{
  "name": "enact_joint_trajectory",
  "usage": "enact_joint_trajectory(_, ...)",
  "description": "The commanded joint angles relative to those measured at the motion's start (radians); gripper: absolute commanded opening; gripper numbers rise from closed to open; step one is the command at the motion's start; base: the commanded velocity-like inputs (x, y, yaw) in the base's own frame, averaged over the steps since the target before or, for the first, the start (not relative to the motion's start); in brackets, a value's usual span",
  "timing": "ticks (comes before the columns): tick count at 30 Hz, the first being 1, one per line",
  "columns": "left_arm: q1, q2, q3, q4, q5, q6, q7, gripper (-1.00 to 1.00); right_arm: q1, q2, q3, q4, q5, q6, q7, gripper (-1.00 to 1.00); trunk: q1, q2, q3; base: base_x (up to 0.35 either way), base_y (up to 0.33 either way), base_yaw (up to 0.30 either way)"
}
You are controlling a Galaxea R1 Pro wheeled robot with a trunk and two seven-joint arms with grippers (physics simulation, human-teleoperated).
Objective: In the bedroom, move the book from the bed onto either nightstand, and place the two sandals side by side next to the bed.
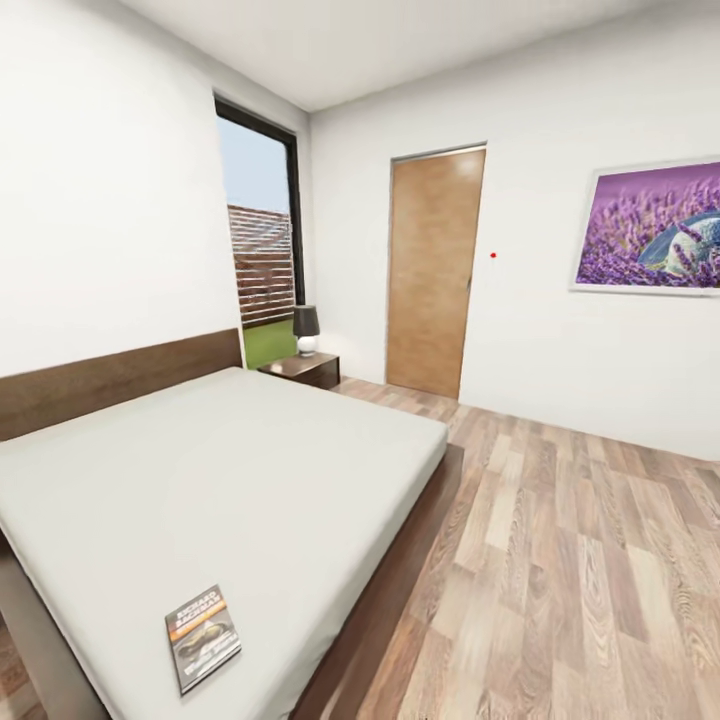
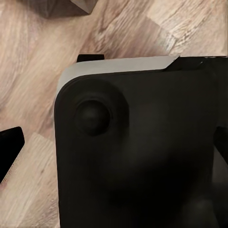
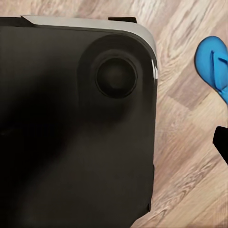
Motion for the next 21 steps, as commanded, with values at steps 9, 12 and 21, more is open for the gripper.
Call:
enact_joint_trajectory(9, 0.000, 0.000, 0.000, 0.000, 0.000, -0.003, 0.000, 1.00, 0.000, 0.000, 0.000, 0.000, 0.000, 0.000, -0.001, 1.00, 0.000, -0.001, -0.001, 0.000, 0.000, -0.300)
enact_joint_trajectory(12, 0.000, 0.000, 0.000, 0.000, 0.000, -0.002, 0.000, 1.00, 0.000, 0.000, 0.000, 0.000, 0.000, 0.000, -0.001, 1.00, 0.000, -0.001, -0.001, 0.000, 0.000, -0.300)
enact_joint_trajectory(21, 0.000, 0.000, 0.000, 0.000, 0.000, -0.003, 0.000, 1.00, 0.000, 0.000, 0.000, 0.000, -0.001, 0.000, -0.001, 1.00, 0.000, -0.001, -0.001, 0.000, 0.000, -0.300)
